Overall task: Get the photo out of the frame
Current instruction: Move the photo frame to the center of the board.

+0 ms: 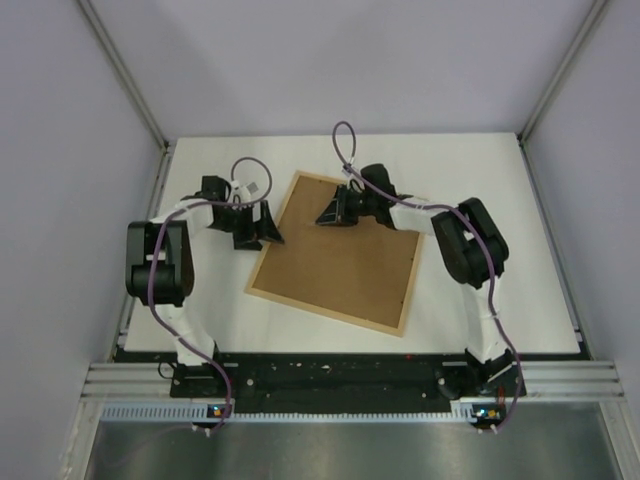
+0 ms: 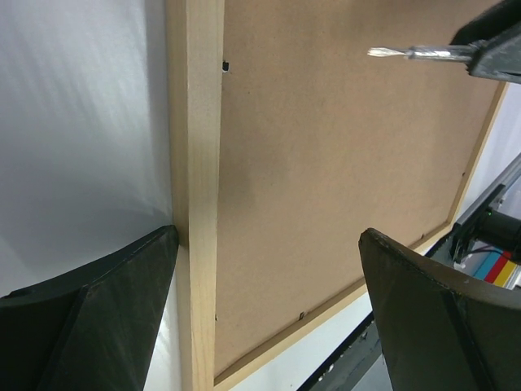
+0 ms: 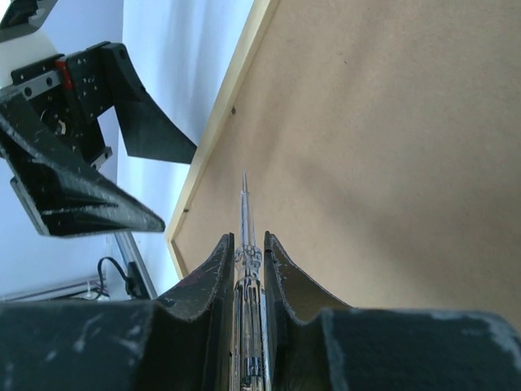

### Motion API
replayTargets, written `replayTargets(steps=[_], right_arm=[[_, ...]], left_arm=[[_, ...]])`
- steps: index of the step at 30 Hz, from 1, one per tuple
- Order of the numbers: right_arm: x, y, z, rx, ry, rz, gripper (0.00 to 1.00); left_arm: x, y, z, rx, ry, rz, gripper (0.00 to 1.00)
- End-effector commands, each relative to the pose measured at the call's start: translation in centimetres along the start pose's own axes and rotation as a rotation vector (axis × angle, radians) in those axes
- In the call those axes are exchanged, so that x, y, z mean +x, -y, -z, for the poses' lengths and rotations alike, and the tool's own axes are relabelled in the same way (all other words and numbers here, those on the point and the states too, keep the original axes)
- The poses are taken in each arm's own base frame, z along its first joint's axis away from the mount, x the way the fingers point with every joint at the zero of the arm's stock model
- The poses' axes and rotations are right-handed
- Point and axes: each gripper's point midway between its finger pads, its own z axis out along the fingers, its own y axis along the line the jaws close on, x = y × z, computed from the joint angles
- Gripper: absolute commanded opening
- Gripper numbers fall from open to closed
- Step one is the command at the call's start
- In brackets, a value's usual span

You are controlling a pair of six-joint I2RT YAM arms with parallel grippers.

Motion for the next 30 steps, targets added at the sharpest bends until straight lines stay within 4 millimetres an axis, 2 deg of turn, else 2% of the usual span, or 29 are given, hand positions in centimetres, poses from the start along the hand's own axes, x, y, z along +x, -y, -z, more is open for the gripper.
replayTargets(steps=[1,7,14,22,25,30], right_arm=[[-0.9,-1.8,-0.9,-0.069,0.025,0.025,0.0],[-0.5,-1.9,-1.6,-0.077,0.01,0.04,0.0],[0.8,-1.0,-1.4,-0.067,-0.028,0.059,0.0],[0.8,0.1,-0.6,-0.051,-0.032,0.082,0.0],[1.0,0.6,-0.8,-0.047,-0.033,0.077,0.0],[0.8,1.2,-1.5,-0.037,-0.025,0.077,0.0]], left_arm=[[0.4,3.8,-0.3,0.109,0.001,-0.049,0.99],[1.5,6.1,-0.9,0.163,-0.019,-0.088,0.99],[0.9,8.2,0.0,0.227,0.03,-0.117,0.98],[0.4,7.5,0.2,0.186,0.06,-0.103,0.98],[-0.8,6.0,0.3,0.108,0.099,-0.083,0.98],[-2.8,4.4,0.6,0.056,0.076,-0.07,0.87]])
